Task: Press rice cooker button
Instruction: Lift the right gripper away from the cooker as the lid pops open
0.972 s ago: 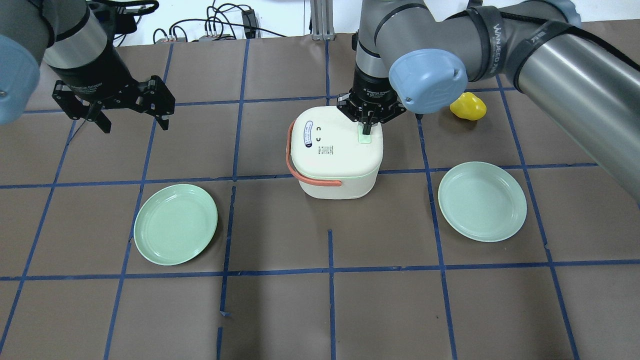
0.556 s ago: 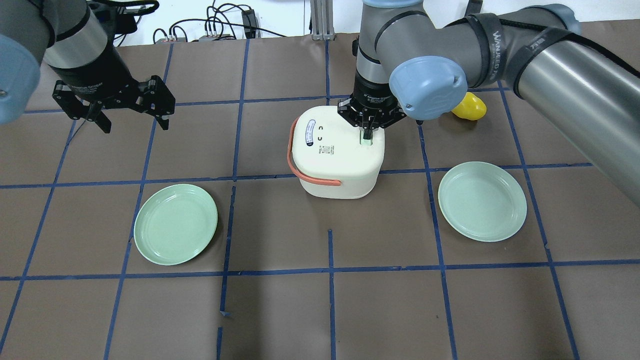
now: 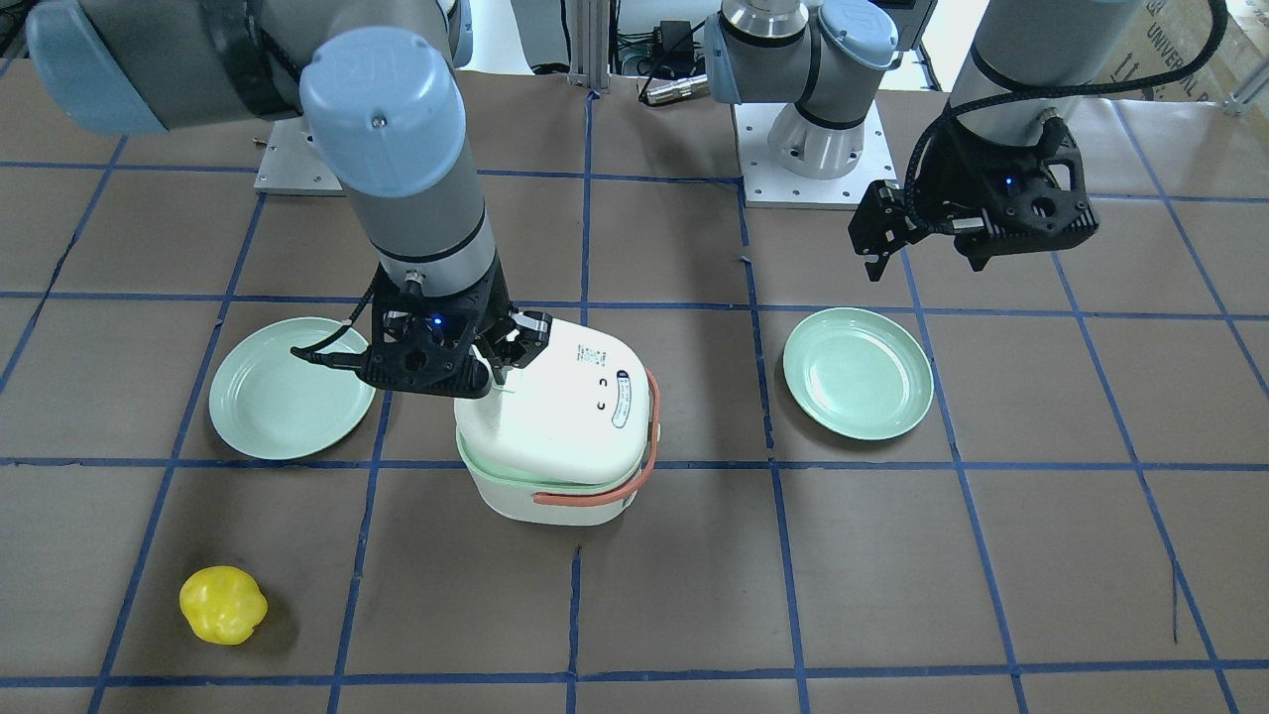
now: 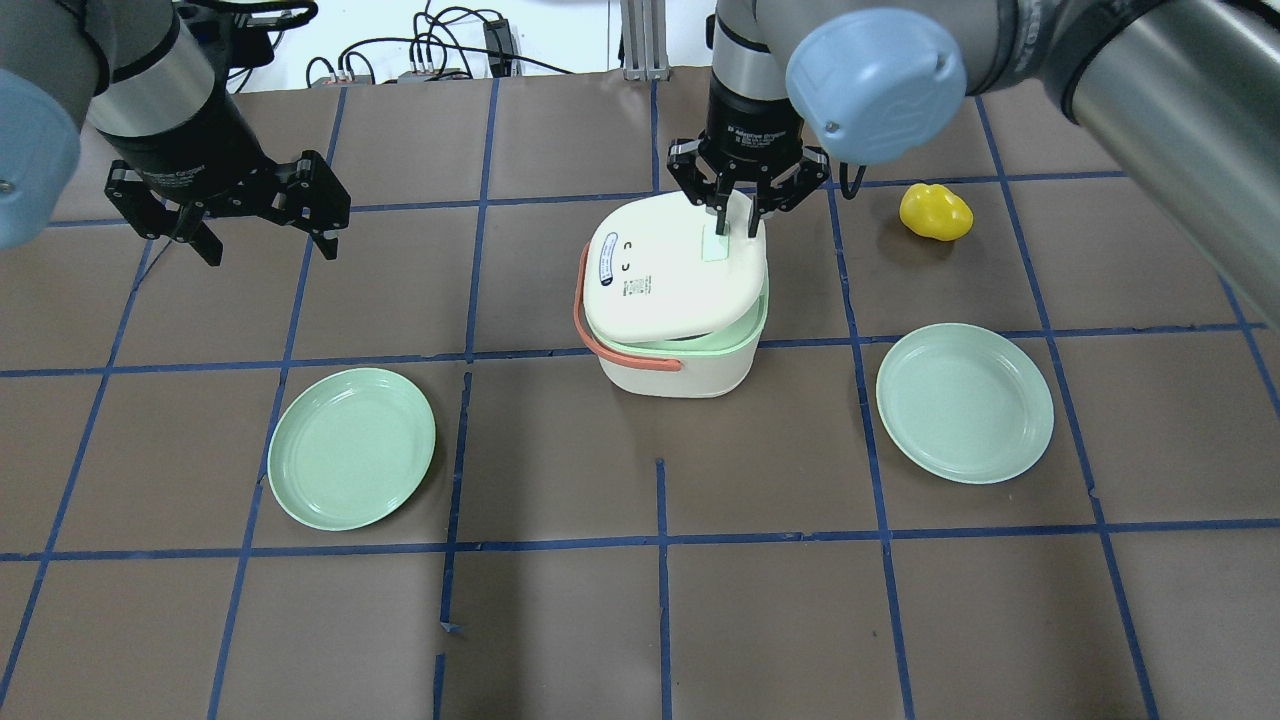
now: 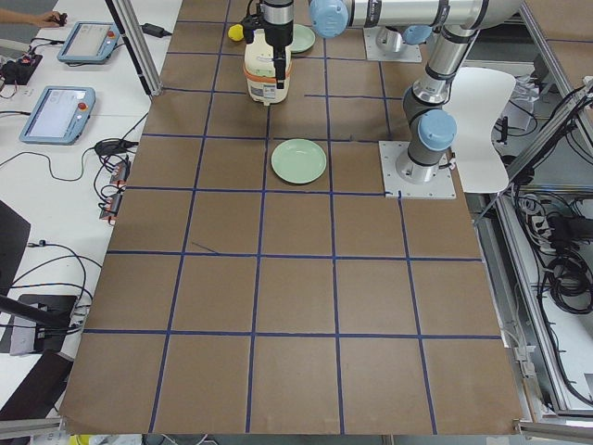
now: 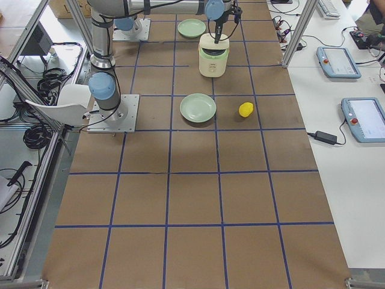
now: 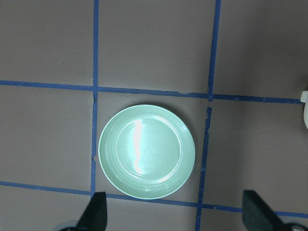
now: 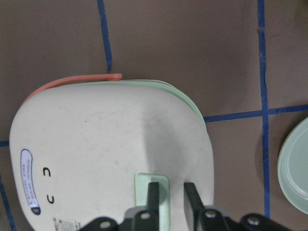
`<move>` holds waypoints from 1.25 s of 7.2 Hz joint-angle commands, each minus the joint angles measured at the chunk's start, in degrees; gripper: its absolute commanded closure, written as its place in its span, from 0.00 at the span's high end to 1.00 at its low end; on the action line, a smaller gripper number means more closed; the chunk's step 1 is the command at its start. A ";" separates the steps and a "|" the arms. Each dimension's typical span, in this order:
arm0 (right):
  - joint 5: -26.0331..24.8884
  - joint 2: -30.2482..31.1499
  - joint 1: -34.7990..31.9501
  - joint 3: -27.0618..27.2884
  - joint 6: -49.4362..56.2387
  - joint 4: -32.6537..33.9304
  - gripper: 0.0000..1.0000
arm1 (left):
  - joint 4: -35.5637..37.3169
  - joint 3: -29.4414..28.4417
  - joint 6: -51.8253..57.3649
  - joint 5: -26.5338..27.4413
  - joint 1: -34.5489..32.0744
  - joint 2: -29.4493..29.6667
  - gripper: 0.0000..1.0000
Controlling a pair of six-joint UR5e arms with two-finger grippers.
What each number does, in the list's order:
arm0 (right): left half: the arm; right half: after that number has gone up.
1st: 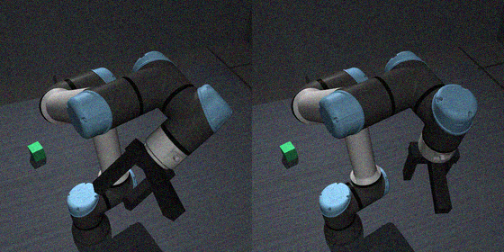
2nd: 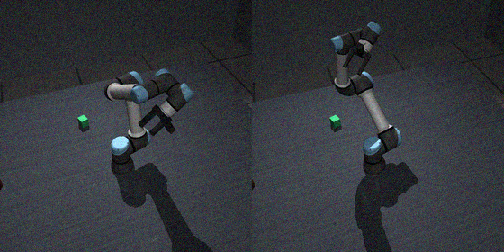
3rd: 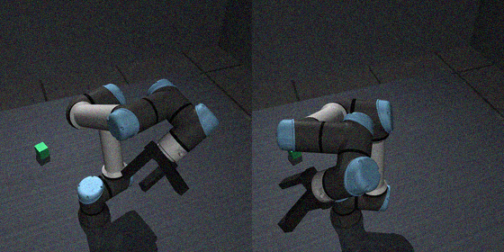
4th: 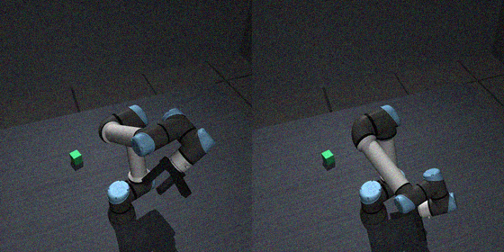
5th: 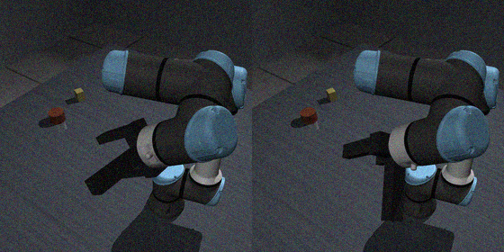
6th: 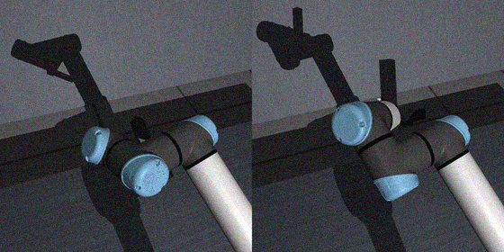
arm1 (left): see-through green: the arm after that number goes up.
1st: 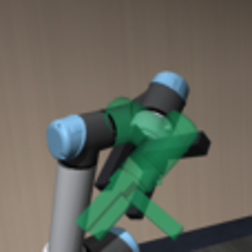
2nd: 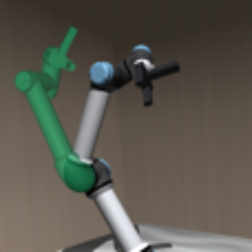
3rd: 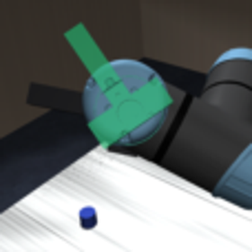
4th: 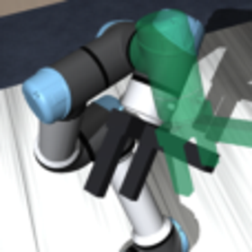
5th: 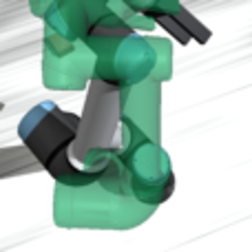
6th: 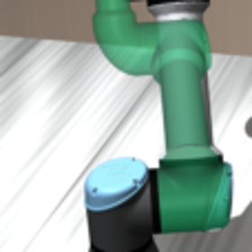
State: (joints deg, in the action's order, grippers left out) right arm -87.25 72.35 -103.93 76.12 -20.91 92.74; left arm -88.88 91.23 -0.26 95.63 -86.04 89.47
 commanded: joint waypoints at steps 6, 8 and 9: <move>-3.19 6.64 11.90 -2.96 14.29 -9.60 0.89 | -0.07 0.00 0.00 0.00 0.00 0.00 1.00; -3.10 12.18 13.31 6.81 15.63 -4.98 1.00 | 0.02 0.00 0.00 0.00 0.00 0.00 1.00; -3.10 12.90 13.67 9.03 15.99 -3.29 1.00 | 0.02 0.00 0.00 0.00 0.00 0.00 1.00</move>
State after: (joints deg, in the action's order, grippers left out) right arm -90.34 83.46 -90.92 81.23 -5.69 86.90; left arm -88.87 91.23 -0.26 95.63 -86.05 89.47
